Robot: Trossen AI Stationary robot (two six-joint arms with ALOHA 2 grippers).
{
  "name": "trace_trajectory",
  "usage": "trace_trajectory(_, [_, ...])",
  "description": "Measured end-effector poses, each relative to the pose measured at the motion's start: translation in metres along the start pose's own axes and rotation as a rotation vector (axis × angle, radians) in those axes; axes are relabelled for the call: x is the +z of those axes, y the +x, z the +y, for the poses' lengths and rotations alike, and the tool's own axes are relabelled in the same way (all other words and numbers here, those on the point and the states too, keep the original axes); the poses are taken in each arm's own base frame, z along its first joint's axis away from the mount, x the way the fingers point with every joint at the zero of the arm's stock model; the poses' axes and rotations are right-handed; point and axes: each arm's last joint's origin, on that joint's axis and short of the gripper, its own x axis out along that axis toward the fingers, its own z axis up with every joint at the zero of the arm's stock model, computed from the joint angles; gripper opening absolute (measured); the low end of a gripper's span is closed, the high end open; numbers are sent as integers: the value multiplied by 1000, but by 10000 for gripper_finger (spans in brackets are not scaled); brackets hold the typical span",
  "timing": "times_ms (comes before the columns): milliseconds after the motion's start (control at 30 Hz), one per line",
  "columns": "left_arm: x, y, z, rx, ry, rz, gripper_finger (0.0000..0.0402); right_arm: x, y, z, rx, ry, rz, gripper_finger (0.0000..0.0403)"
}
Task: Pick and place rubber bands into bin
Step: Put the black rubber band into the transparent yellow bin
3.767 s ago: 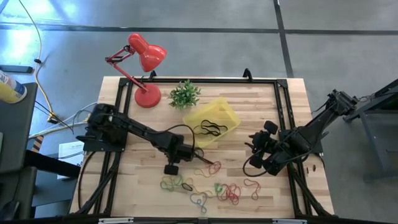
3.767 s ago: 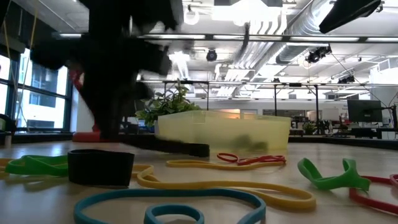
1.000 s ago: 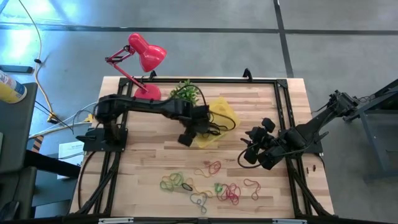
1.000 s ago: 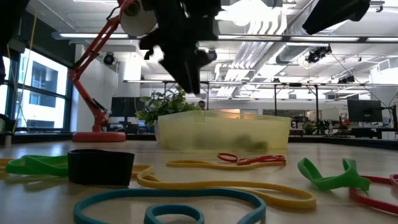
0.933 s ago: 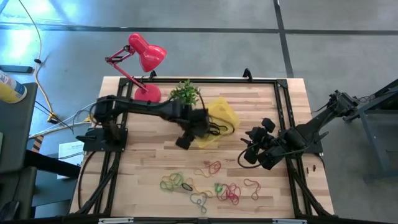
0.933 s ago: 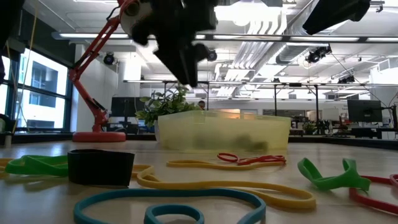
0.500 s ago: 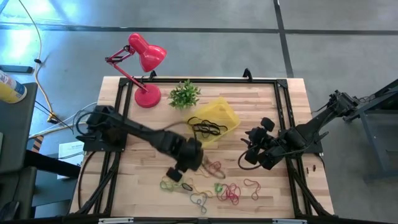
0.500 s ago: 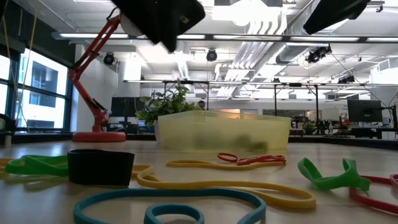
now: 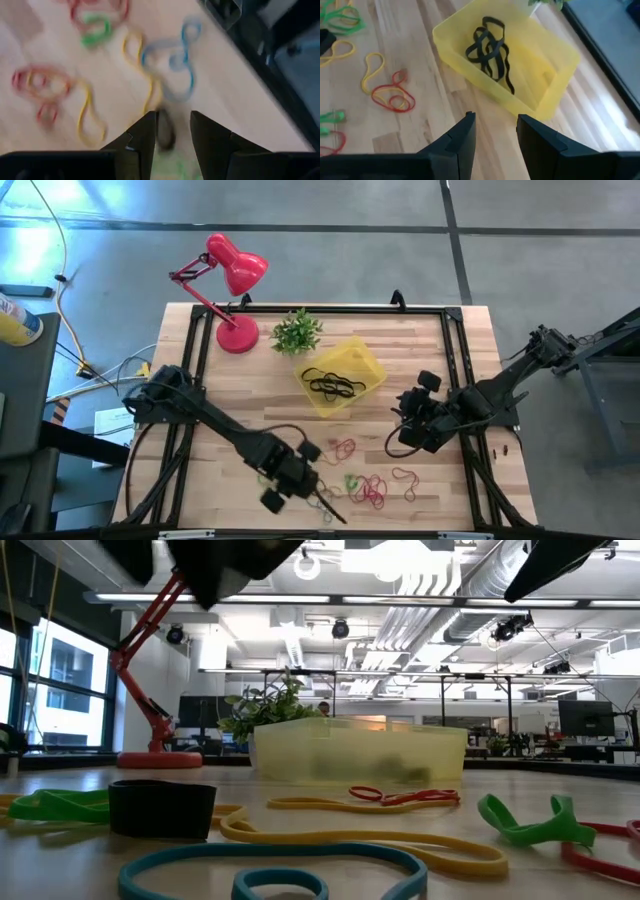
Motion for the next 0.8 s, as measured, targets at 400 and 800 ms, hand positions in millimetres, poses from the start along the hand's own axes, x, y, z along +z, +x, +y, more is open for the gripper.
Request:
trace_trajectory(400, [-11,47,-25,-5,-17,142,111,-3,-4,4,39,20,7,134])
trace_trajectory(800, [-16,52,-23,38,-28,194,111,-2,-6,7,58,52,-10,134])
